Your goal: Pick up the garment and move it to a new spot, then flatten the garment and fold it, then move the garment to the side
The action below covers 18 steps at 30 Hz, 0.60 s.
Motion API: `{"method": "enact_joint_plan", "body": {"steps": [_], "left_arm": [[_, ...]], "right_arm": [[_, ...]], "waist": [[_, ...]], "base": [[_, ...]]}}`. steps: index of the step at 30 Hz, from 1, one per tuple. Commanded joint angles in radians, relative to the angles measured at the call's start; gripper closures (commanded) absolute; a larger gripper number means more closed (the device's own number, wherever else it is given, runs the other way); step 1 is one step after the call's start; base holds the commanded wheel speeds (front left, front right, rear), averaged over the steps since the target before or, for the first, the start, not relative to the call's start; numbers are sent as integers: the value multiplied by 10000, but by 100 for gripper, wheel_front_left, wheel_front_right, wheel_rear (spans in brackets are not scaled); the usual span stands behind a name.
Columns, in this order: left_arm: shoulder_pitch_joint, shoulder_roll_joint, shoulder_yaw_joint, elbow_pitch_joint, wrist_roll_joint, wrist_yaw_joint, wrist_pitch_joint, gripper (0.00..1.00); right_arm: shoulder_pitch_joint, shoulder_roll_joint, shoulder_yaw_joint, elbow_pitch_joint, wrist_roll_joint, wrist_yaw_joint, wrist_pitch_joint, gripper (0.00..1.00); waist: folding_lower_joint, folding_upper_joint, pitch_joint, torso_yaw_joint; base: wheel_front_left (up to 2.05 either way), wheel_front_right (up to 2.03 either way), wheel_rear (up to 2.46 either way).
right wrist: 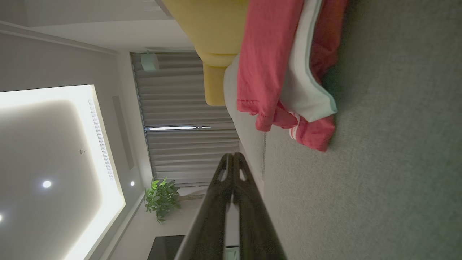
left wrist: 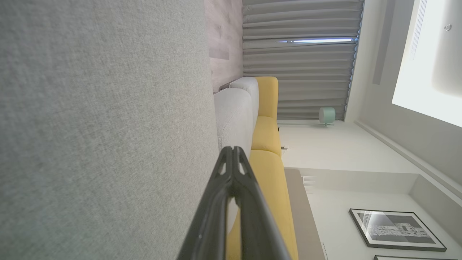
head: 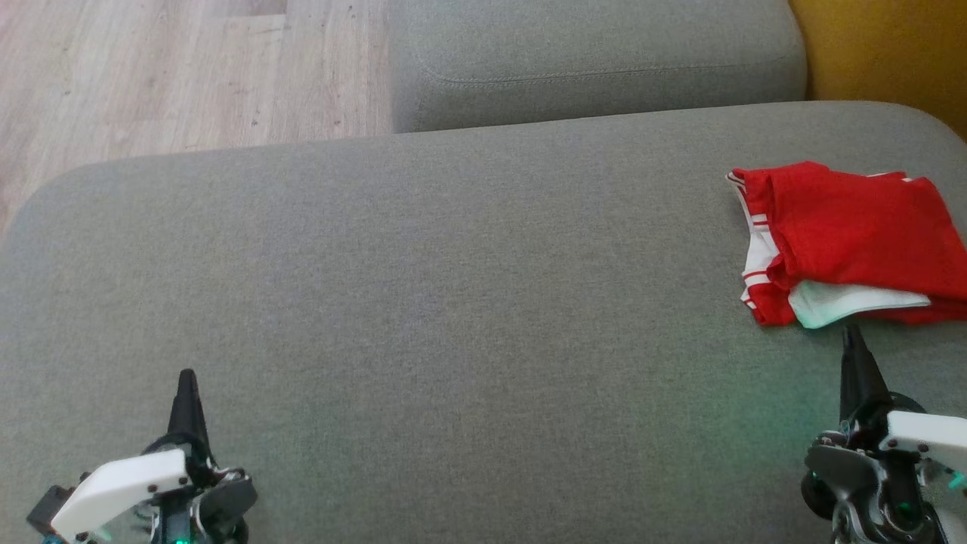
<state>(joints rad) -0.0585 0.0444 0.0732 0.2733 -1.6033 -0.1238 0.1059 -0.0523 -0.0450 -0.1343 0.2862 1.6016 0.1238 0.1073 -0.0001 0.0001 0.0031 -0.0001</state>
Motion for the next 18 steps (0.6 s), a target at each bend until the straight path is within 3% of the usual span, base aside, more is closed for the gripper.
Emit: {"method": "enact_joint_plan", "body": {"steps": [1, 18], "left_arm": [[-496, 58, 404, -279, -55, -69, 71, 100], [-496, 58, 404, -280, -55, -69, 71, 100]], "right_arm": [[-556, -53, 205, -414, 70, 69, 59, 100], [-556, -52, 206, -414, 71, 69, 59, 100]], "waist": [[1, -1, 0, 1], [1, -1, 0, 1]], "base": [[0, 0, 0], [0, 0, 0]]}}
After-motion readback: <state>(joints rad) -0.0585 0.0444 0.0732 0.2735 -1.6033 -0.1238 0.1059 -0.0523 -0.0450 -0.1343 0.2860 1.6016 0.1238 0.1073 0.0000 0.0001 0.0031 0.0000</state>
